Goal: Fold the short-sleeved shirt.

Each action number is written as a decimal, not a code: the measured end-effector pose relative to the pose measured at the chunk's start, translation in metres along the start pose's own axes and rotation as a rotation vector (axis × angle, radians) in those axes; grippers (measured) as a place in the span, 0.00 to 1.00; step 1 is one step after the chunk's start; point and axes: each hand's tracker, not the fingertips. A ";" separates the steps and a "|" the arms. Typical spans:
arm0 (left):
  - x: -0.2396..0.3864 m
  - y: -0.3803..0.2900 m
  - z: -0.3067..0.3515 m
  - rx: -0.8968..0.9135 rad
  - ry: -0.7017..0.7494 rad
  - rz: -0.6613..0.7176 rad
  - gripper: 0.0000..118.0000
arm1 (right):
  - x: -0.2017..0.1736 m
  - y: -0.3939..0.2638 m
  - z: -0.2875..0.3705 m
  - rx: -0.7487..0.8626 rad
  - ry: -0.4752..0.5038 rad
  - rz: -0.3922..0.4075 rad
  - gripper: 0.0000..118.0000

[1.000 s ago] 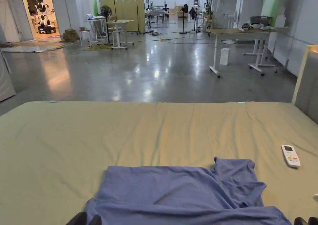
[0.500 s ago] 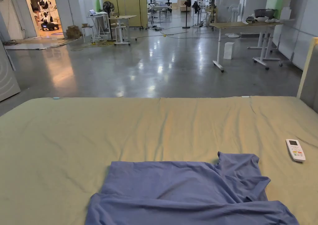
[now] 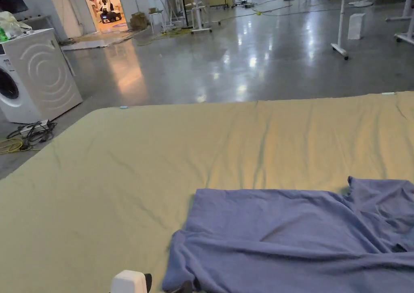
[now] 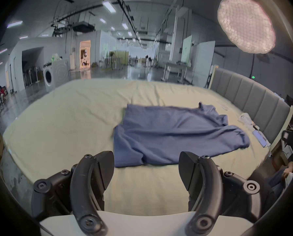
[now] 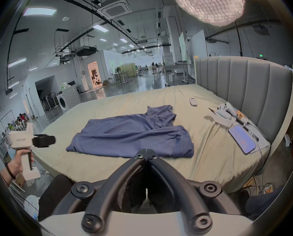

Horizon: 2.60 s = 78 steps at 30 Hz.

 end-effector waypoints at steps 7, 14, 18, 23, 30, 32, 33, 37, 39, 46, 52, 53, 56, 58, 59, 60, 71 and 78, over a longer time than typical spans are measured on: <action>-0.038 -0.015 -0.094 -0.174 0.002 0.079 0.66 | 0.005 -0.012 -0.002 -0.070 -0.037 0.004 0.00; -0.042 -0.015 -0.120 -0.212 0.041 0.074 0.45 | 0.007 -0.020 -0.007 -0.108 -0.040 -0.041 0.00; -0.019 -0.019 -0.115 -0.213 0.060 -0.064 0.19 | 0.006 -0.018 -0.011 -0.104 -0.036 -0.037 0.00; -0.026 -0.030 -0.135 -0.251 0.049 -0.024 0.12 | 0.010 -0.014 -0.020 -0.098 -0.028 -0.016 0.00; -0.029 -0.023 -0.134 -0.271 0.027 0.033 0.12 | 0.054 0.007 -0.080 -0.072 -0.076 -0.080 0.57; -0.029 -0.024 -0.134 -0.273 0.029 0.032 0.12 | 0.080 0.003 -0.114 -0.138 -0.073 -0.164 0.64; -0.029 -0.024 -0.135 -0.275 0.029 0.030 0.12 | 0.091 0.002 -0.128 -0.129 -0.065 -0.196 0.64; -0.031 -0.024 -0.137 -0.273 0.028 0.037 0.12 | 0.108 0.004 -0.179 -0.226 -0.136 -0.187 0.64; -0.033 -0.023 -0.136 -0.268 0.025 0.038 0.12 | 0.120 -0.008 -0.207 -0.276 -0.154 -0.175 0.64; -0.020 -0.019 -0.124 -0.250 0.041 -0.010 0.12 | 0.100 -0.034 -0.227 -0.345 -0.214 -0.032 0.12; -0.025 0.009 -0.099 -0.138 0.032 0.201 0.09 | 0.098 -0.019 -0.203 -0.204 -0.240 0.006 0.07; -0.019 0.015 -0.093 -0.124 0.066 0.139 0.09 | 0.096 -0.017 -0.197 -0.184 -0.234 0.021 0.07; -0.037 0.011 -0.064 -0.122 0.037 0.148 0.09 | 0.088 -0.012 -0.170 -0.100 -0.259 0.081 0.07; -0.031 0.006 -0.032 -0.084 0.021 0.158 0.09 | 0.088 -0.013 -0.149 -0.113 -0.267 0.062 0.07; -0.032 0.001 -0.021 -0.091 0.015 0.160 0.09 | 0.089 -0.017 -0.138 -0.108 -0.267 0.046 0.07; -0.033 -0.007 -0.009 -0.097 0.017 0.160 0.09 | 0.091 -0.023 -0.126 -0.104 -0.261 0.039 0.07; -0.025 -0.095 0.014 -0.166 0.016 0.179 0.14 | 0.093 -0.079 -0.099 -0.228 -0.276 -0.037 0.09; -0.023 -0.075 0.059 0.022 -0.117 0.231 0.76 | 0.076 -0.057 -0.063 -0.108 -0.202 0.020 0.72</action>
